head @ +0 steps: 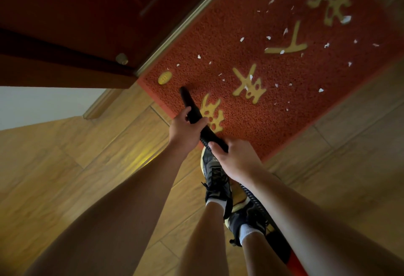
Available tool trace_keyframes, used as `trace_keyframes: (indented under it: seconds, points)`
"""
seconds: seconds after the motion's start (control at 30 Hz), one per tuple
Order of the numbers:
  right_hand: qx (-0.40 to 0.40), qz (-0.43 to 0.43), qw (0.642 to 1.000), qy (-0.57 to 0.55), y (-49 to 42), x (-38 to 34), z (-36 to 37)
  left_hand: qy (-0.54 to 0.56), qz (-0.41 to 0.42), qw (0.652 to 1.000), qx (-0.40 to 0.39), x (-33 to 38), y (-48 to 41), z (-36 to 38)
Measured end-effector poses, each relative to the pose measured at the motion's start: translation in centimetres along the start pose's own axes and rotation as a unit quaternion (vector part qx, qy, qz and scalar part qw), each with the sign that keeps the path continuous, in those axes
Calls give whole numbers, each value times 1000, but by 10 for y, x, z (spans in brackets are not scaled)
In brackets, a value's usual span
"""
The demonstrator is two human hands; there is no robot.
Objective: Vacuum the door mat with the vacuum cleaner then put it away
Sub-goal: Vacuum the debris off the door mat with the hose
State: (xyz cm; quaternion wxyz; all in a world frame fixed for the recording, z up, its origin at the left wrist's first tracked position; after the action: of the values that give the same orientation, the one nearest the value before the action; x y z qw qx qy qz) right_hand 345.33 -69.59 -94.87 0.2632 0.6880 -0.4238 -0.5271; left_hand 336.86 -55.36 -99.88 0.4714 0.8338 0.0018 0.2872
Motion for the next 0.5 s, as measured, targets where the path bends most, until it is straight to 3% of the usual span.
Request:
trace_keyframes:
  seconds: [0.5]
  points:
    - [-7, -16, 1000, -7, -13, -23, 2, -10, 3, 1000, 21, 10, -10, -22]
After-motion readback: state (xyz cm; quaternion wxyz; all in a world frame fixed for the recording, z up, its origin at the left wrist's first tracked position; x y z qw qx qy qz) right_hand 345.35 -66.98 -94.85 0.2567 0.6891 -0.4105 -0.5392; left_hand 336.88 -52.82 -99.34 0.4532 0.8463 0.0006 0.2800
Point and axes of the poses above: each hand's wrist, its own y-axis away from the middle knuckle, its own z-axis out of the palm, x = y × z, the point moved 5 cm from there along -y, towards the middle knuckle, and after that the axes turned 3 degrees about -x, right-handed, at the moved point
